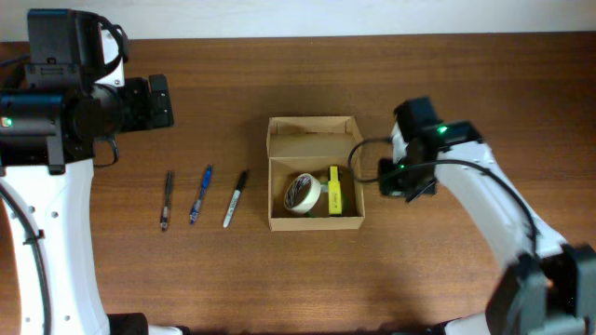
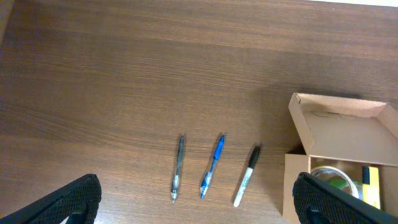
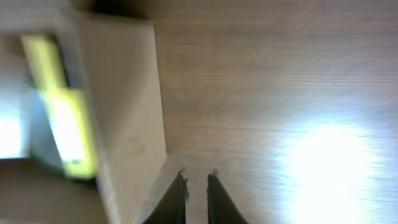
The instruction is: Pack container
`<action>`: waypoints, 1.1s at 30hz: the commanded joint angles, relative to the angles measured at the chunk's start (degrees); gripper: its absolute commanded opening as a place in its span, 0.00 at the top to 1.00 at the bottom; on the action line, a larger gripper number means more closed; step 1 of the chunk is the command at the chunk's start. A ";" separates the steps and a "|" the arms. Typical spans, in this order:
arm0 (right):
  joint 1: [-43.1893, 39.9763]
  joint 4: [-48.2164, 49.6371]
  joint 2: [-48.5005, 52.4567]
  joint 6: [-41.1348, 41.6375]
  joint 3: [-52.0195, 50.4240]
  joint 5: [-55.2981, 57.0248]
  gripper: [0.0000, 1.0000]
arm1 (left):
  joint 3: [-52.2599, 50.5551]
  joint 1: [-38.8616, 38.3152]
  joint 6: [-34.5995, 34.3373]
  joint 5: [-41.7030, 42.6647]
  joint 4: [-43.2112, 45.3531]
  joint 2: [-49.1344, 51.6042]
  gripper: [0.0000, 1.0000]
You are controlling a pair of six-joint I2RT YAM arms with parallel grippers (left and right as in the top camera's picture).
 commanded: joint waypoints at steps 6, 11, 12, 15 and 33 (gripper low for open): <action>0.35 -17.09 -11.13 -2.40 28.28 20.04 0.61 | 0.57 0.26 1.14 -3.85 0.31 -0.04 0.01; 0.35 -26.36 -15.56 -2.43 42.80 27.26 0.16 | -1.29 0.50 1.11 -5.53 1.51 0.20 0.01; 0.35 -27.87 -16.41 -2.43 45.07 28.46 0.05 | -2.23 0.66 1.11 -5.57 1.97 0.20 0.01; 0.35 -32.13 -18.95 -2.56 50.21 31.06 0.01 | -6.01 1.73 1.11 -5.75 3.85 0.22 0.01; 0.35 -33.44 -29.22 -4.09 51.39 34.86 0.01 | -38.56 9.35 4.87 -6.10 24.20 0.22 0.01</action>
